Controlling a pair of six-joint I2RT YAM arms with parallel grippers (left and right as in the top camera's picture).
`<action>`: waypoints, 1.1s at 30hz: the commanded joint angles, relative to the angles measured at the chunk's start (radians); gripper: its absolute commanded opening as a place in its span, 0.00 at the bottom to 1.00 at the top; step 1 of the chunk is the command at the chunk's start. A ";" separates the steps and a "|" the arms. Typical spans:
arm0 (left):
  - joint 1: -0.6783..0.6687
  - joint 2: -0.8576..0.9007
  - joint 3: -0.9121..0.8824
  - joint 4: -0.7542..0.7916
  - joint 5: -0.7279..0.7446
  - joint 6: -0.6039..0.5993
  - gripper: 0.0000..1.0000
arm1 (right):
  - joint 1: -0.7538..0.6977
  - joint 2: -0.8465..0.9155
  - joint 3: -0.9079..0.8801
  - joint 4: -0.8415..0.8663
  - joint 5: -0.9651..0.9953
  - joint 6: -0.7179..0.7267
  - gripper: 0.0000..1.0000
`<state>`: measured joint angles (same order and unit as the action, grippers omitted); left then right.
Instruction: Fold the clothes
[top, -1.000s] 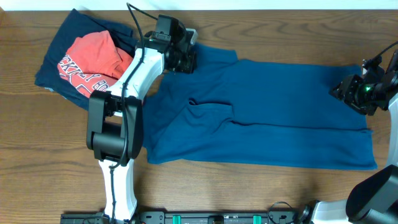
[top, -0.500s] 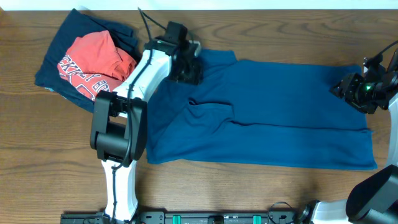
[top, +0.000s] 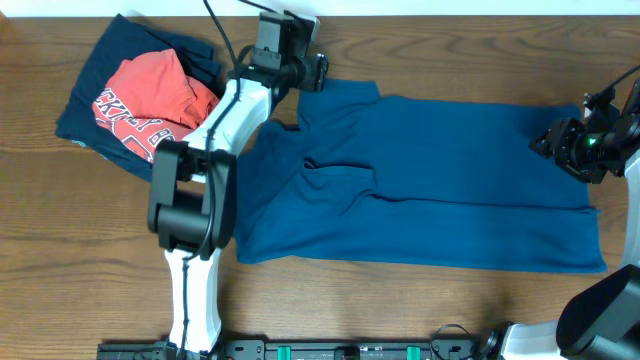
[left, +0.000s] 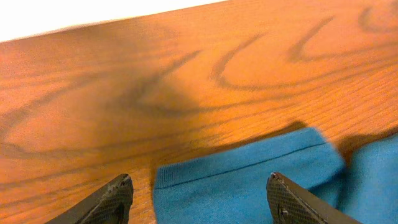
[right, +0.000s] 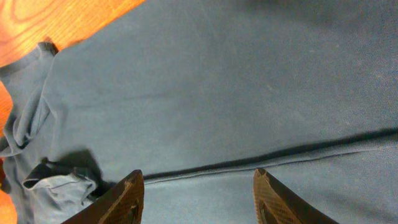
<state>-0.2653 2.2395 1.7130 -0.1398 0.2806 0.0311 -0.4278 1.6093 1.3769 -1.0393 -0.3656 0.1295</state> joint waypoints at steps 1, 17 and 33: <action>-0.002 0.080 0.006 0.020 -0.017 0.010 0.70 | 0.006 0.001 -0.006 -0.005 -0.001 0.012 0.54; -0.011 0.163 0.006 0.058 0.003 -0.010 0.49 | 0.006 0.001 -0.007 -0.018 0.000 0.012 0.54; -0.014 0.029 0.007 0.098 0.154 -0.085 0.06 | 0.005 0.001 -0.007 0.053 0.004 0.012 0.55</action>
<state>-0.2794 2.3669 1.7130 -0.0345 0.4133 -0.0414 -0.4278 1.6093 1.3769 -0.9970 -0.3656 0.1295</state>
